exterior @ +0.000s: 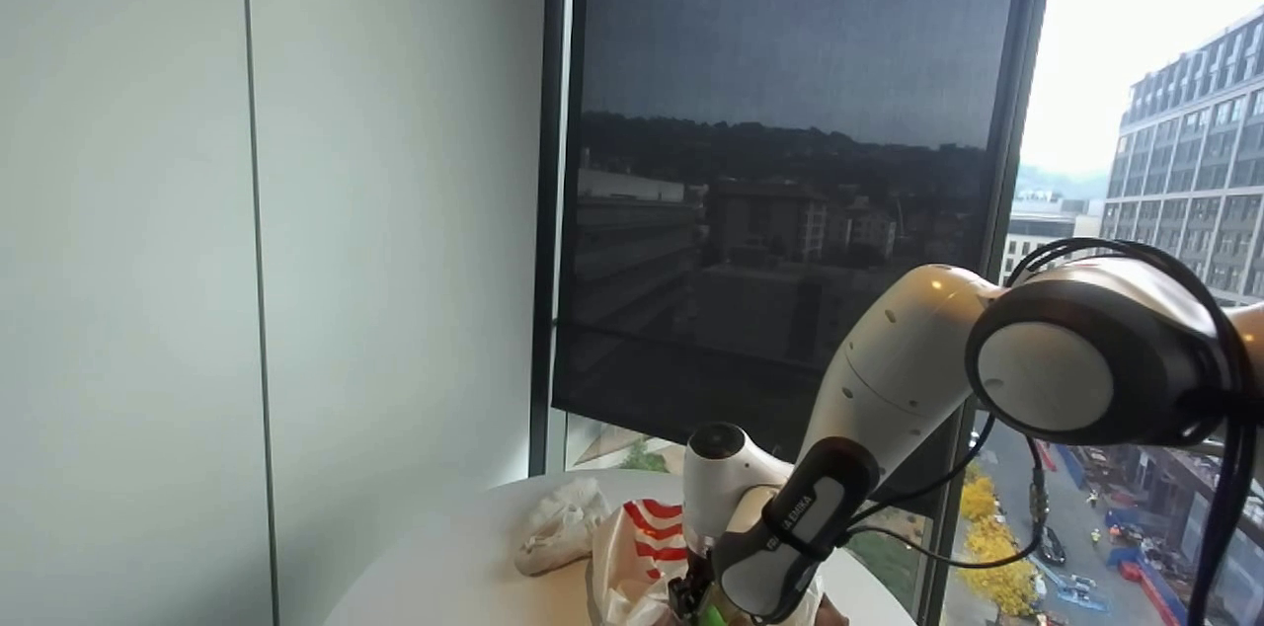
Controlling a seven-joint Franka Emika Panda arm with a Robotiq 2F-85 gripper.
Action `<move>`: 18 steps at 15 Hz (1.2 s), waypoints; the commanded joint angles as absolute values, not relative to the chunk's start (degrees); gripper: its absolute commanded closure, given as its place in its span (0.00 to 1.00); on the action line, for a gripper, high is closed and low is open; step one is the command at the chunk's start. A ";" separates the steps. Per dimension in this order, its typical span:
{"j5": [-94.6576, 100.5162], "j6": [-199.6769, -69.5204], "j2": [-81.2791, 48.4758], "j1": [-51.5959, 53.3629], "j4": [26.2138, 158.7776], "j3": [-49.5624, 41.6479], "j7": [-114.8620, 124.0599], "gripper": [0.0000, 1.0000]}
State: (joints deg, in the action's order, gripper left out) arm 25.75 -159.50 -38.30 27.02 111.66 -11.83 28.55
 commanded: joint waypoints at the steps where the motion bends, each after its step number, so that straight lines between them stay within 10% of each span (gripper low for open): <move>1: 23.80 -159.99 -42.02 26.79 107.19 -13.23 28.36 0.49; 18: 20.63 -171.54 -53.55 36.66 100.37 -28.93 38.38 0.49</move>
